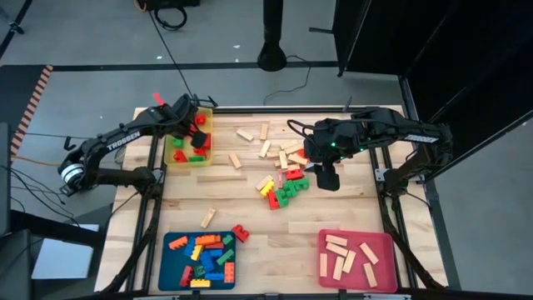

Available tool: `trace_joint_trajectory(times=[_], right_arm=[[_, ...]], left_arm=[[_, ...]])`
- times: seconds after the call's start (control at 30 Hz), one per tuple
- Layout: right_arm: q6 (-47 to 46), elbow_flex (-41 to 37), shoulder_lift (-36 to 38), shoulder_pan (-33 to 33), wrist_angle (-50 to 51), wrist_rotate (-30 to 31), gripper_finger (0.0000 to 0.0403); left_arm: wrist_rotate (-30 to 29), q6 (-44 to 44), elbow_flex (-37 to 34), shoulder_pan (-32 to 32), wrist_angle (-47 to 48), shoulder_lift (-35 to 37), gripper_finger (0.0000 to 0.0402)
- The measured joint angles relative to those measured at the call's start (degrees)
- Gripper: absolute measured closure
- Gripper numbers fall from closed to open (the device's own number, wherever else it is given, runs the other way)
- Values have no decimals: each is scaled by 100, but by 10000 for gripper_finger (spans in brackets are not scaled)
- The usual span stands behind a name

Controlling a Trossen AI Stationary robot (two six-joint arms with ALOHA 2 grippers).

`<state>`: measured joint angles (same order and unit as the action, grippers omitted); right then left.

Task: Sort blocks by size
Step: Put the round red game piece into the yellow bin

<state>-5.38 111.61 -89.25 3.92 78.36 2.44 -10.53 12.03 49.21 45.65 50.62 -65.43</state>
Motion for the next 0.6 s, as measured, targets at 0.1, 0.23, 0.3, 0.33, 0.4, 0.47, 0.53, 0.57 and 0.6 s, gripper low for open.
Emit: trace_joint_trajectory(times=[0.1,0.23,0.3,0.33,0.4,0.47,0.53,0.57,0.6], right_arm=[[-1,-2,0,0,72,79,186],[-1,-2,0,0,104,96,188],[0,-2,0,0,104,96,190],[-1,-2,0,0,104,96,190],[-1,-2,0,0,104,96,190],[-1,-2,-2,0,106,96,190],[3,-2,-2,0,119,94,192],[19,-2,-2,0,127,96,192],[42,-2,-2,0,143,96,192]], left_arm=[[355,9,0,0,-1,-1,34],[796,-8,0,-1,-47,-1,40],[913,-11,0,-2,-112,-2,42],[963,-7,0,-2,-167,0,42],[1055,-4,2,-2,-268,-2,42],[1240,7,2,-2,-434,-2,42],[1448,36,4,-2,-569,-2,42],[1558,52,4,-2,-640,-2,42],[1674,96,4,-2,-715,-2,42]])
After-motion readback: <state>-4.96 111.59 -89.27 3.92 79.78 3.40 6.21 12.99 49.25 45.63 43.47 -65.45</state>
